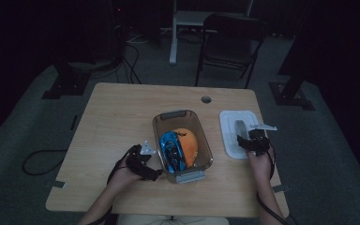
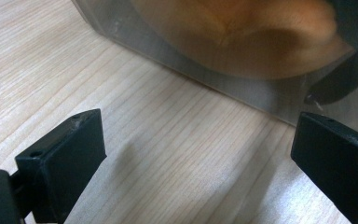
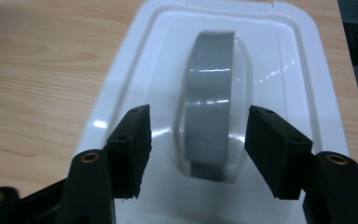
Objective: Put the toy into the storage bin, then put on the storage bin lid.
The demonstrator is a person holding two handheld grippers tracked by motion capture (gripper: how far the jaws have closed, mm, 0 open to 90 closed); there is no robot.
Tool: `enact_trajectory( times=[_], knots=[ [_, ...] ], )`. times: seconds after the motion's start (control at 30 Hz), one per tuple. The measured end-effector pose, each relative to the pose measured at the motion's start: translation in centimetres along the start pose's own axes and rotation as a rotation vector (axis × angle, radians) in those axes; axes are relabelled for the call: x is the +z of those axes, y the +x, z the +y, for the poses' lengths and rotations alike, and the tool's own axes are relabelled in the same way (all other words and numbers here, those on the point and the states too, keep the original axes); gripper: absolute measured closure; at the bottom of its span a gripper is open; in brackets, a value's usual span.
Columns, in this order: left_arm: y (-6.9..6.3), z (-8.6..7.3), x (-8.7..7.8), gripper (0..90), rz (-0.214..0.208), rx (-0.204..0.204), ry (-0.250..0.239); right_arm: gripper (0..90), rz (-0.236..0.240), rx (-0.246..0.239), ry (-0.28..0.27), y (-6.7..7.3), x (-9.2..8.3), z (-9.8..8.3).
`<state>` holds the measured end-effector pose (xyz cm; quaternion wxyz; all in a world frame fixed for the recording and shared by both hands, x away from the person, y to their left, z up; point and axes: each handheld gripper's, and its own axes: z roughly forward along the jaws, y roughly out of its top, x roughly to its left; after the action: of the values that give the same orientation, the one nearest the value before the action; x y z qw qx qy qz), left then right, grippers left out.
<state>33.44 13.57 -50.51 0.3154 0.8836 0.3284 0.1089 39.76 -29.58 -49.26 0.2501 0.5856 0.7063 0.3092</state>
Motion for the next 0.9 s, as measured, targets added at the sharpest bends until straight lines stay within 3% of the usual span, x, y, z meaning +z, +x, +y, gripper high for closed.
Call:
enact_trajectory(
  times=[0.13,0.27,0.47,0.6,0.9],
  knots=[
    [0.0,-0.1,0.0,3.5,0.004,-0.004,0.000,48.9,-0.005,0.008,0.033,-0.3,1.2,0.0],
    [0.1,-0.1,0.1,3.5,0.003,-0.007,-0.003,49.5,-0.017,0.010,0.041,-0.5,1.8,0.0],
    [0.0,-0.1,0.5,3.5,0.006,-0.004,0.004,63.9,-0.015,0.005,0.052,-0.7,2.3,0.2],
    [0.0,0.0,0.5,3.5,0.006,-0.004,0.000,66.8,-0.030,-0.010,0.037,-0.5,1.5,0.2],
    [-0.1,0.2,0.7,3.5,0.016,0.013,0.012,67.0,0.018,-0.009,-0.042,0.1,-2.4,0.2]
  ],
)
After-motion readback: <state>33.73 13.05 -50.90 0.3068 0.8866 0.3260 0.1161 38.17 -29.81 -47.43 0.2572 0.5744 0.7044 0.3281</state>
